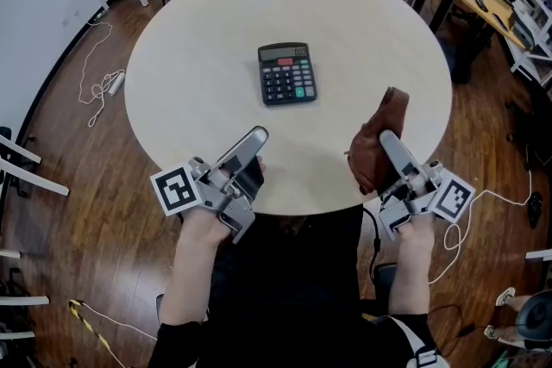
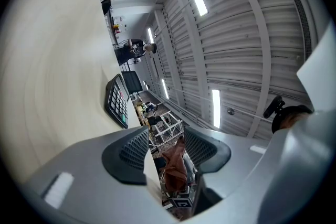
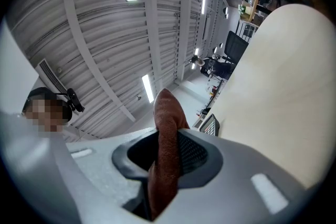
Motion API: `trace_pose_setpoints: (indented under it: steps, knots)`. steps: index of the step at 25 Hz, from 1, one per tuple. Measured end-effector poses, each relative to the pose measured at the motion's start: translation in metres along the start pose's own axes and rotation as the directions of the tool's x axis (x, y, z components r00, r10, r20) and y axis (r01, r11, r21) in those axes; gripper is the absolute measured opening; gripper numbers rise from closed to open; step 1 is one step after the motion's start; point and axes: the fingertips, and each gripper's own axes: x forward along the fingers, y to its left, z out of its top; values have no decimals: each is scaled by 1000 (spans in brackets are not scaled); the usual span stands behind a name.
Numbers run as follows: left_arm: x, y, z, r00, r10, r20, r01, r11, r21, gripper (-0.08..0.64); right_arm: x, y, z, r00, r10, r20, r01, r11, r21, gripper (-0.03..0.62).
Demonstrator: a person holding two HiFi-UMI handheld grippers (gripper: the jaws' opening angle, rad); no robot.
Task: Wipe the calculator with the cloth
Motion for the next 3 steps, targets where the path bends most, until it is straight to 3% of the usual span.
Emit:
trace_pose_setpoints:
  steps: [3]
  knots:
    - [0,1,0,1000,-1,-1,1,1000,0,199,1,-1,-2,1000,5,-4,-5,1000,4,95]
